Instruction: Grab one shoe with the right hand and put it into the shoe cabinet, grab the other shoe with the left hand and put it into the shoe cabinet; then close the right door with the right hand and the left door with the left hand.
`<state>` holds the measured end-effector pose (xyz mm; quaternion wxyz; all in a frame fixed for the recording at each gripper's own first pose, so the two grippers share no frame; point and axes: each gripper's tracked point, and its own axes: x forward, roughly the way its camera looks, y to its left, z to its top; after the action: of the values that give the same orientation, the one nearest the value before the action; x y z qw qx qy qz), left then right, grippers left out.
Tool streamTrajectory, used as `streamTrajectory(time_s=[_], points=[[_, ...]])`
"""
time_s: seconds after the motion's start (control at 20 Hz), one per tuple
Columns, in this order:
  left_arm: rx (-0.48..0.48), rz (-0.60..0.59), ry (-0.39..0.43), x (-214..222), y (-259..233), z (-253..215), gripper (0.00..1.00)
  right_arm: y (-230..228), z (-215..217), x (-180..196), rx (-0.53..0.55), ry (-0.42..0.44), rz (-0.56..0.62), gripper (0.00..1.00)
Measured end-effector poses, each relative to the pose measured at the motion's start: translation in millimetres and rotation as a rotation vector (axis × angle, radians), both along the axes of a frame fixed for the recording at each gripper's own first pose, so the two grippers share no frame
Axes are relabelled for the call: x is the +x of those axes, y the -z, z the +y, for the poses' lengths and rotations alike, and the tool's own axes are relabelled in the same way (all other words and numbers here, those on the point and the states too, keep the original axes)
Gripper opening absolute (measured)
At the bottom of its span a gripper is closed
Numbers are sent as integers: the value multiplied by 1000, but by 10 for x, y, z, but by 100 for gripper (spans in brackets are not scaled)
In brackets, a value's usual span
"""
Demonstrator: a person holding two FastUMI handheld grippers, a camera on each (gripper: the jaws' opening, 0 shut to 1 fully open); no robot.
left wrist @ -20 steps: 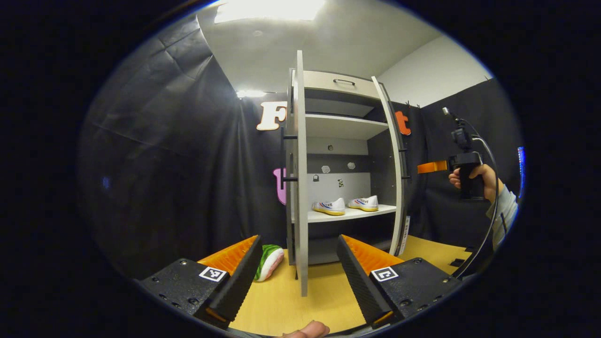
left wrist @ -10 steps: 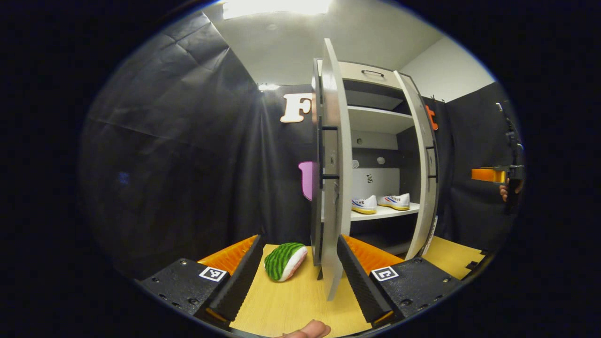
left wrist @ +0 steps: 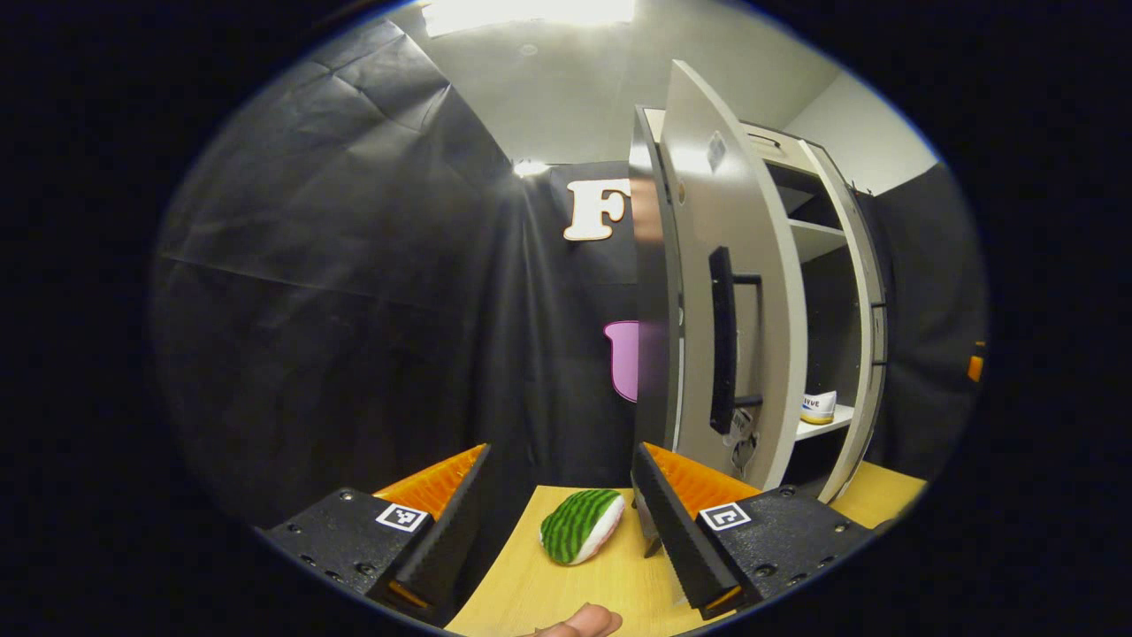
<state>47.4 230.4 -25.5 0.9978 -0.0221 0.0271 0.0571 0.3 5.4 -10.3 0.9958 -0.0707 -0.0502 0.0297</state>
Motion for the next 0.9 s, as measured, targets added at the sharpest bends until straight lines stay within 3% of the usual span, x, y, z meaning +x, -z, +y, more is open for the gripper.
streamTrajectory(time_s=[0.25, 0.5, 0.55, 0.6, 0.65, 0.9], points=[[-49, -16, 49, 288, -350, -42, 96, 280, 252, -148, 84, -114, 124, 94], [-47, 11, 164, 333, -448, -535, 94, 337, 79, -244, 103, -61, 113, 95], [-32, 20, 149, 396, -430, -545, 96, 304, 43, -254, 119, -63, 107, 93], [-24, 23, 133, 352, -457, -551, 89, 315, 55, -283, 131, -68, 105, 95], [-18, 27, 130, 349, -473, -565, 90, 328, 80, -307, 144, -78, 102, 95], [-53, 43, 166, 368, -520, -882, 90, 427, 198, -385, 144, -122, 102, 95]])
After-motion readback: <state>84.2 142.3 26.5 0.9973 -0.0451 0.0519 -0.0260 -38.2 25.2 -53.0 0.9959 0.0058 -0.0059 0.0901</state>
